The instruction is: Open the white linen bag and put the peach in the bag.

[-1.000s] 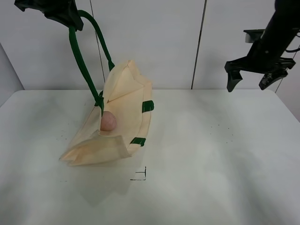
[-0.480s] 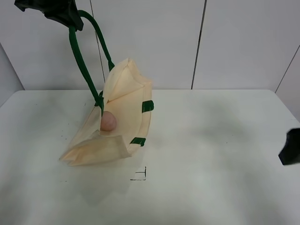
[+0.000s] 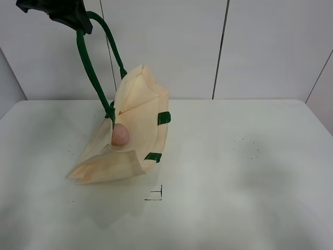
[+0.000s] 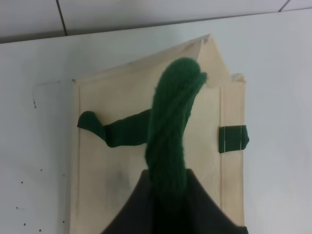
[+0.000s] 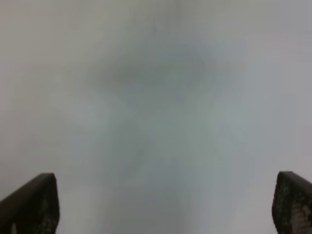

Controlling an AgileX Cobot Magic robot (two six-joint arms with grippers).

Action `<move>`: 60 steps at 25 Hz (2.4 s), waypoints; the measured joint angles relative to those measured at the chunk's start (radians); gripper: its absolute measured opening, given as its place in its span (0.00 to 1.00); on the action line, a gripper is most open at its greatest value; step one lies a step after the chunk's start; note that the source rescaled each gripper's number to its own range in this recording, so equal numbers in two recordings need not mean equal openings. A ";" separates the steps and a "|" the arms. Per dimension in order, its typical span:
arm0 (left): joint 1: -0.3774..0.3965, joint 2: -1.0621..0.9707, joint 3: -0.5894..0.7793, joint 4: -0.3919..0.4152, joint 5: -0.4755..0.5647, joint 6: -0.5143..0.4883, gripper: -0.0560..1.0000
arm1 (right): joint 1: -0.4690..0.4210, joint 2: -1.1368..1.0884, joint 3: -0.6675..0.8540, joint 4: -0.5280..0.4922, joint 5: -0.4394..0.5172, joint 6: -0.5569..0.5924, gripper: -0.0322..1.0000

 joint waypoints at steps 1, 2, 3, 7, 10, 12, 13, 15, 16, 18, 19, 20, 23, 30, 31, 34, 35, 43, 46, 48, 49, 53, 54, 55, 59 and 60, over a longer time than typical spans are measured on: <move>0.000 0.000 0.000 0.000 0.000 0.000 0.05 | 0.000 -0.027 0.001 0.000 0.002 0.000 1.00; 0.000 0.000 0.000 0.000 0.000 0.000 0.05 | 0.000 -0.055 0.002 0.000 0.003 0.000 1.00; 0.000 0.000 0.000 0.000 0.000 0.000 0.05 | 0.000 -0.055 0.002 0.000 0.003 0.000 1.00; 0.000 0.000 0.000 0.000 0.000 0.000 0.05 | 0.000 -0.102 0.004 0.000 0.004 0.000 1.00; 0.000 0.000 0.000 0.000 0.000 0.000 0.05 | -0.005 -0.104 0.004 0.002 0.004 0.000 1.00; 0.000 0.000 0.000 0.000 0.000 0.000 0.05 | -0.032 -0.106 0.004 0.005 0.004 0.000 1.00; 0.000 0.000 0.000 0.000 0.000 0.000 0.05 | -0.052 -0.110 0.004 0.008 0.004 0.000 1.00; 0.000 0.000 0.000 0.000 0.000 0.000 0.05 | -0.090 -0.127 0.004 0.009 0.004 0.000 1.00; 0.000 0.000 0.000 0.000 0.000 0.000 0.05 | -0.100 -0.144 0.004 0.009 0.004 0.000 1.00; 0.000 0.000 0.000 0.000 0.000 0.000 0.05 | -0.105 -0.186 0.004 0.009 0.003 0.000 1.00; 0.000 0.000 0.001 0.000 0.000 0.000 0.05 | -0.104 -0.212 0.004 0.009 0.003 0.000 1.00; 0.000 0.000 0.001 0.000 0.000 0.000 0.05 | -0.104 -0.228 0.004 0.010 0.004 0.000 1.00; 0.000 0.001 0.012 -0.001 0.000 0.000 0.05 | -0.104 -0.243 0.004 0.010 0.006 0.000 1.00; 0.000 0.043 0.110 -0.003 -0.032 0.000 0.05 | -0.104 -0.243 0.004 0.011 0.006 0.000 1.00; 0.000 0.055 0.129 -0.003 -0.046 0.000 0.05 | -0.104 -0.243 0.004 0.011 0.006 0.000 1.00; 0.000 0.121 0.170 -0.010 -0.089 0.000 0.05 | -0.104 -0.243 0.004 0.011 0.006 0.000 1.00; 0.000 0.150 0.174 -0.021 -0.100 0.000 0.05 | -0.104 -0.243 0.004 0.011 0.006 0.000 1.00; 0.000 0.362 0.180 -0.133 -0.145 0.052 0.08 | -0.104 -0.243 0.004 0.011 0.006 0.000 1.00; 0.000 0.378 0.190 -0.133 -0.154 0.067 0.33 | -0.104 -0.243 0.004 0.011 0.006 0.000 1.00; 0.000 0.378 0.191 -0.132 -0.166 0.071 0.63 | -0.104 -0.243 0.004 0.011 0.006 0.000 1.00; 0.000 0.378 0.191 -0.126 -0.173 0.072 0.74 | -0.104 -0.243 0.004 0.011 0.006 0.000 1.00; 0.000 0.378 0.191 -0.009 -0.174 0.064 0.96 | -0.104 -0.243 0.004 0.011 0.006 0.000 1.00; 0.000 0.378 0.191 0.033 -0.170 0.045 0.98 | -0.104 -0.243 0.004 0.011 0.006 0.000 1.00; 0.004 0.378 0.191 0.070 -0.163 0.023 0.99 | -0.104 -0.243 0.004 0.011 0.006 0.000 1.00; 0.057 0.378 0.191 0.109 -0.146 -0.011 1.00 | -0.104 -0.243 0.004 0.011 0.006 0.000 1.00; 0.102 0.378 0.191 0.112 -0.133 -0.012 1.00 | -0.104 -0.243 0.004 0.011 0.006 0.000 1.00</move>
